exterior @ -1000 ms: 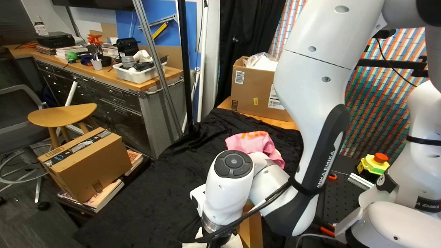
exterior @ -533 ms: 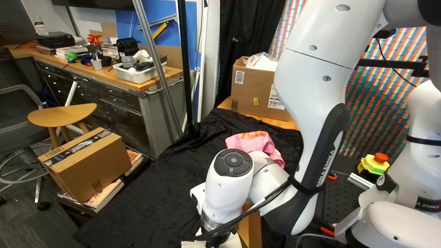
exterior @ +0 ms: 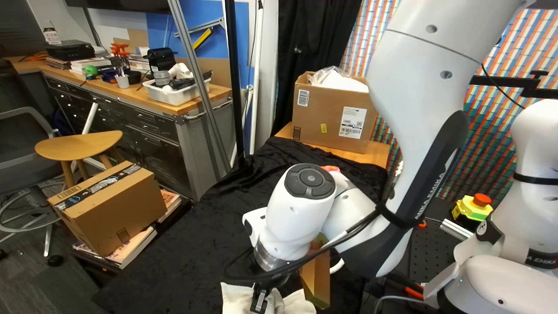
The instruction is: Group up the objects on the table
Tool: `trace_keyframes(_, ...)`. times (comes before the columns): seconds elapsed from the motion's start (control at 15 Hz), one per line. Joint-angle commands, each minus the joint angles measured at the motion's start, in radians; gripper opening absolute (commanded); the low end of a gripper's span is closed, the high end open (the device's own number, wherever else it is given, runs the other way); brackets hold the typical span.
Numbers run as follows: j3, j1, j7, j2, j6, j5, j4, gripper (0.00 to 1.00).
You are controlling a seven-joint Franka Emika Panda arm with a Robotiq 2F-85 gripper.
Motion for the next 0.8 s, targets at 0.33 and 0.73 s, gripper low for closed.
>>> trace_keyframes(0.33, -0.377, 0.146, 0.084, -0.411, 0.126, -0.148, -0.314, 0.06)
trace_keyframes(0.73, -0.491, 0.082, 0.156, -0.7, -0.102, -0.427, -0.4, 0.05)
